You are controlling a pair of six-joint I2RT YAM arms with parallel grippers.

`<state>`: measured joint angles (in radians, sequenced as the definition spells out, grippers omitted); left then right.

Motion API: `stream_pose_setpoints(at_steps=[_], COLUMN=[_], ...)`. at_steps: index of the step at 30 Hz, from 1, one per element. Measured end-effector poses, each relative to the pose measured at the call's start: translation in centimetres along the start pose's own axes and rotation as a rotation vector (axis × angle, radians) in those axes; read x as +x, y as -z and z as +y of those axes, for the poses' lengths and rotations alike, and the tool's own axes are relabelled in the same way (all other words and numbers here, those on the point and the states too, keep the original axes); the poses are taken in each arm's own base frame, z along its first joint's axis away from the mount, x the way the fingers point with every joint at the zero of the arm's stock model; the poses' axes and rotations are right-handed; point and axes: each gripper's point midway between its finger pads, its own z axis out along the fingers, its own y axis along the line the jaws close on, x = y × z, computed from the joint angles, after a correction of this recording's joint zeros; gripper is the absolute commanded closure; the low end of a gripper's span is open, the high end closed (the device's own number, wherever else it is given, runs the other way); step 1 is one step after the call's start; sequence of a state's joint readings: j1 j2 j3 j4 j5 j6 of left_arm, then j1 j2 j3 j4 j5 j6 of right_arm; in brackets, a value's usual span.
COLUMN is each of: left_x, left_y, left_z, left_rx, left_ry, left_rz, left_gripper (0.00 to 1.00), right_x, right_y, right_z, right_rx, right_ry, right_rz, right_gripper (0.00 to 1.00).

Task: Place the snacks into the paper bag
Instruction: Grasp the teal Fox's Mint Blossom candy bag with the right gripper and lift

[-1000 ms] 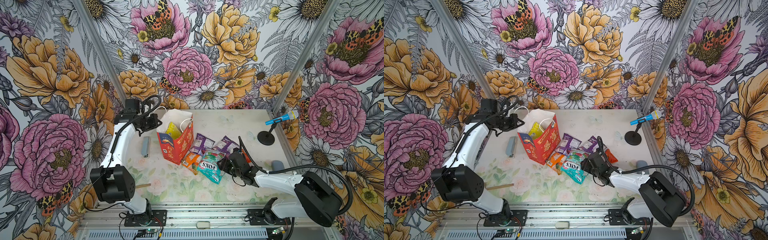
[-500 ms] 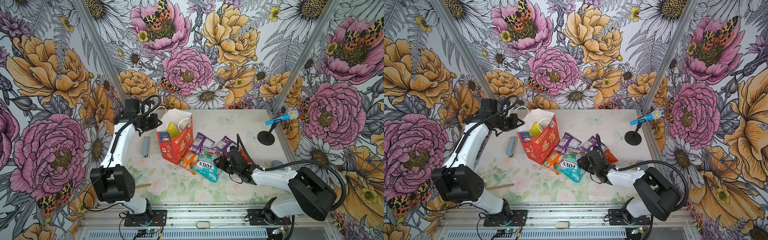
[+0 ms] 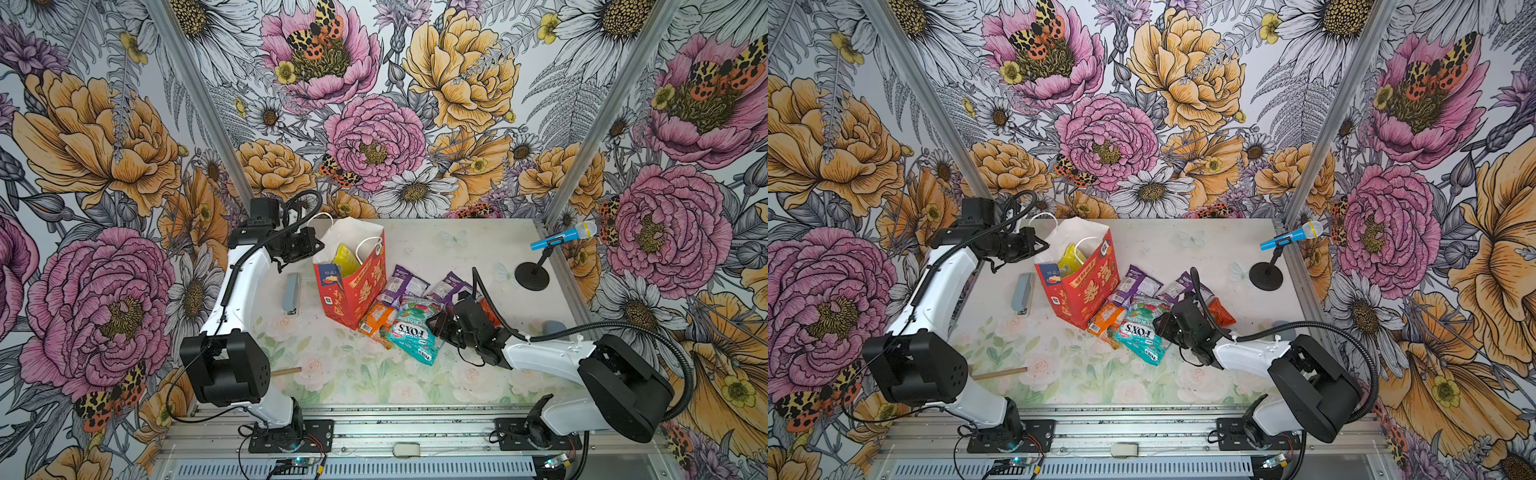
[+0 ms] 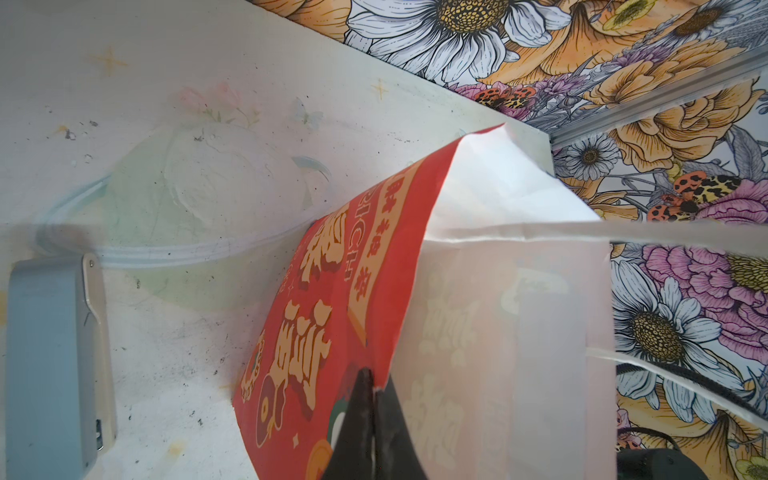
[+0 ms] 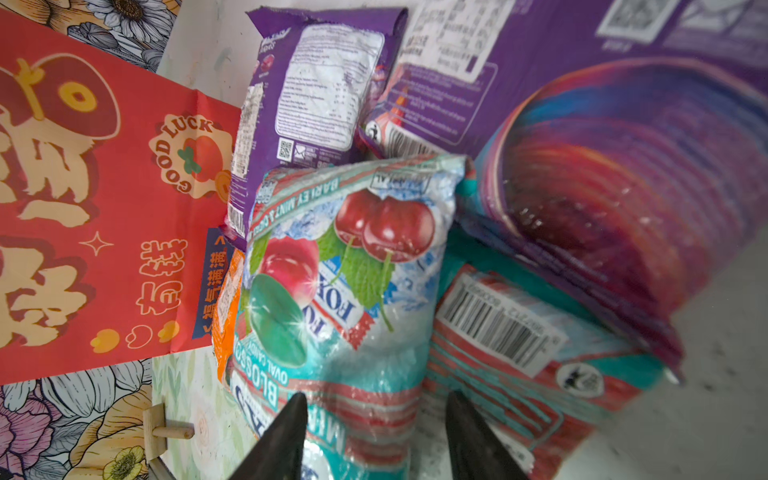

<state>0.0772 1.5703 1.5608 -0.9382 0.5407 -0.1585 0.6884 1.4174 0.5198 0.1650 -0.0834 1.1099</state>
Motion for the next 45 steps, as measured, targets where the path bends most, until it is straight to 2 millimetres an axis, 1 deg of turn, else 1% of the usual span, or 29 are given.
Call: stream_pose_setpoints(at_steps=[4,11,14,16,21,24,28,32,37,40,45], left_x=[0.0,0.0,0.0,0.0,0.0,0.0,0.0,0.0,0.0,0.0,0.0], left_y=[0.0,0.0,0.0,0.0,0.0,0.0,0.0,0.0,0.0,0.0,0.0], left_z=[0.0,0.0,0.0,0.0,0.0,0.0,0.0,0.0,0.0,0.0,0.0], left_rx=[0.0,0.0,0.0,0.0,0.0,0.0,0.0,0.0,0.0,0.0,0.0], left_ry=[0.0,0.0,0.0,0.0,0.0,0.0,0.0,0.0,0.0,0.0,0.0], left_rz=[0.0,0.0,0.0,0.0,0.0,0.0,0.0,0.0,0.0,0.0,0.0], left_gripper=[1.0,1.0,1.0,1.0,1.0,1.0,1.0,1.0,1.0,1.0,1.0], right_x=[0.3,0.6,0.8,0.9,1.4,1.3,1.3,1.2,1.0,0.5,-1.1], right_y=[-0.2,-0.2,-0.4,-0.8,-2.0,-2.4,-2.8,-2.9,-2.6,-2.0,-0.2], right_z=[0.6,3.3,4.2,4.3,3.8,3.8,4.0,4.0,4.3,5.2,7.6], right_rx=[-0.013,-0.069,-0.092,-0.1,-0.091,-0.099,-0.109,-0.111,-0.116,-0.122,-0.146], right_ry=[0.006,0.033,0.039,0.035,0.02,0.012,-0.001,-0.007,0.003,0.029,0.075], right_rz=[0.007,0.013,0.016,0.021,0.037,0.033,0.027,0.026,0.021,0.013,-0.027], right_gripper=[0.47,0.49,0.49,0.49,0.49,0.5,0.6,0.8,0.99,1.0,1.0])
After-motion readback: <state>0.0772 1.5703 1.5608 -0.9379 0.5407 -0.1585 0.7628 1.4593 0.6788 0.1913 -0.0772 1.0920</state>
